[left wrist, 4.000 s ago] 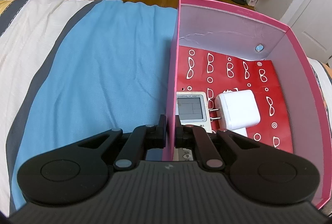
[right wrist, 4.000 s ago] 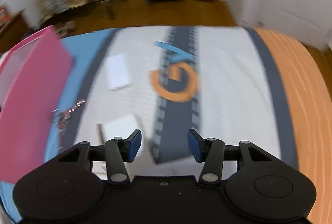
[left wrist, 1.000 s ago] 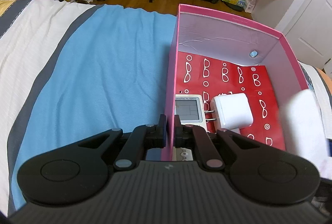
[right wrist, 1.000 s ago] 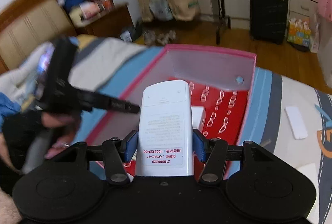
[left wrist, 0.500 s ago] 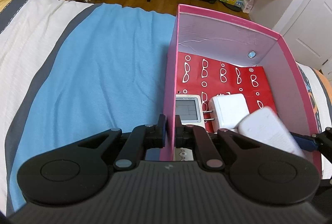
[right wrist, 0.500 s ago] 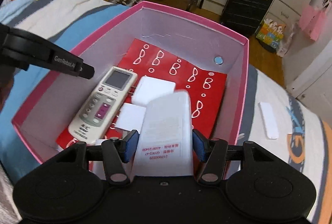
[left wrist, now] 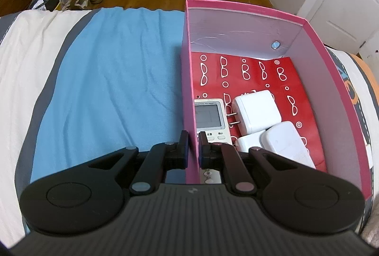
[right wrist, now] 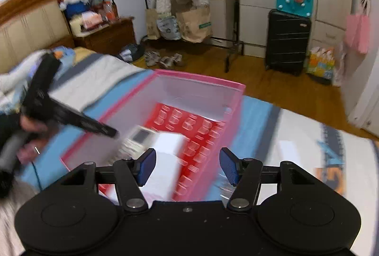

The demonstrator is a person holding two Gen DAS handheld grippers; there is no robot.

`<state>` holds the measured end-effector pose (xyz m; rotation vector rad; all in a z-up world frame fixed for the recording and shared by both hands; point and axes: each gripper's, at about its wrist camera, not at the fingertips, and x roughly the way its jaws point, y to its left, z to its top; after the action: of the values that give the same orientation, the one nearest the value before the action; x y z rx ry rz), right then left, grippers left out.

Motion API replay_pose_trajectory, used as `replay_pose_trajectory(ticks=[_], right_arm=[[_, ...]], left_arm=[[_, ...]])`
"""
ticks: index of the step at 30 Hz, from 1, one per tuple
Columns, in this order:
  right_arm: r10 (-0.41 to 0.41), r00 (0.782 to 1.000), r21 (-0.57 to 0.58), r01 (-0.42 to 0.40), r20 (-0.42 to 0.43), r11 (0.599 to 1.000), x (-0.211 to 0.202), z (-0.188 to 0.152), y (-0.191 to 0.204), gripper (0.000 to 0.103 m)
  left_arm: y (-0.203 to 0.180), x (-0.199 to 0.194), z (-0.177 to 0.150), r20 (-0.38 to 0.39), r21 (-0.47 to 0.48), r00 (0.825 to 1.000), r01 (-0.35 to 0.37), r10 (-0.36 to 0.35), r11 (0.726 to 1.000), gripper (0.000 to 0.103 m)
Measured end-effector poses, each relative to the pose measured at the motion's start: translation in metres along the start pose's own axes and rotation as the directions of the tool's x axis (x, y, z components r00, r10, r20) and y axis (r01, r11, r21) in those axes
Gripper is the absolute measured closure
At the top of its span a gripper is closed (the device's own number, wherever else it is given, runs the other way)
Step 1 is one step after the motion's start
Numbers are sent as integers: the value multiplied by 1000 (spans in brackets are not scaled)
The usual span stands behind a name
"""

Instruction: Organize rigid objects

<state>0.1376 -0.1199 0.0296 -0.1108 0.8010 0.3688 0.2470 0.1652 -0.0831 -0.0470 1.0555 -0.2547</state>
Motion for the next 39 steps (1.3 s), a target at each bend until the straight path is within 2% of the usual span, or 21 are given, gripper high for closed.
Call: replay_pose_trajectory(ticks=[4,8,13,15,17,18,20,22,24,25,27,28,29,30,31,35,36,37,39], right_arm=[[-10,996,-14,9,-90,1000,-2,-19,-32,39],[24,984,61,-14,-174,998,10,-39,-64,38],[-21,964,66,40,-264,997,23,-70,-65,38],[-59,962,136,99,-267,986,21,-83,-67,38],[-98,962,286,172,-254,943,10,-95,-72,39],[-88,966,369,176,-244,912,3,-99,-77,39],[6,981,540,102,-194,835,-12,-109,-91,39],[68,976,602,73,-208,795,-13,-116,-95,39],[105,969,621,59,-224,782,-6,-121,-93,38],[132,963,645,52,-234,763,1,-124,-93,38],[191,952,722,44,-241,691,17,-136,-96,38],[213,951,770,39,-224,637,26,-143,-99,37],[212,958,804,32,-195,594,32,-148,-102,36],[203,964,823,26,-170,567,35,-150,-103,34],[191,970,828,18,-151,561,35,-150,-103,34],[122,987,811,13,-104,584,38,-147,-98,35],[100,990,807,23,-101,591,38,-147,-97,40],[73,992,795,39,-104,606,38,-145,-97,53],[32,996,774,45,-84,632,34,-144,-96,64]], left_arm=[[-6,-2,-2,4,80,1000,-12,12,997,96],[-9,-3,-4,7,125,1000,-15,14,992,96],[-16,-4,-6,13,158,999,-46,45,986,94],[-20,-4,-7,16,175,998,-58,56,983,90],[-22,-3,-8,18,182,998,-66,64,981,90],[-22,-4,-8,19,185,998,-69,67,980,90],[-22,-4,-9,20,183,998,-68,65,981,90],[-22,-3,-8,20,183,998,-68,66,981,90],[-23,-3,-8,17,182,997,-72,70,981,90],[-24,-3,-8,17,181,997,-74,73,981,90],[-25,-4,-9,20,184,997,-80,78,980,90],[-25,-5,-9,20,182,997,-80,78,980,90],[-25,-5,-10,19,179,997,-80,78,981,90],[-25,-5,-10,18,176,997,-80,78,981,90],[-26,-6,-9,18,173,997,-81,80,982,90],[-28,-5,-10,22,170,996,-92,90,981,90],[-28,-5,-10,24,172,995,-95,92,980,90],[-28,-5,-10,25,173,995,-97,95,980,90],[-28,-5,-11,25,170,995,-96,93,981,90]])
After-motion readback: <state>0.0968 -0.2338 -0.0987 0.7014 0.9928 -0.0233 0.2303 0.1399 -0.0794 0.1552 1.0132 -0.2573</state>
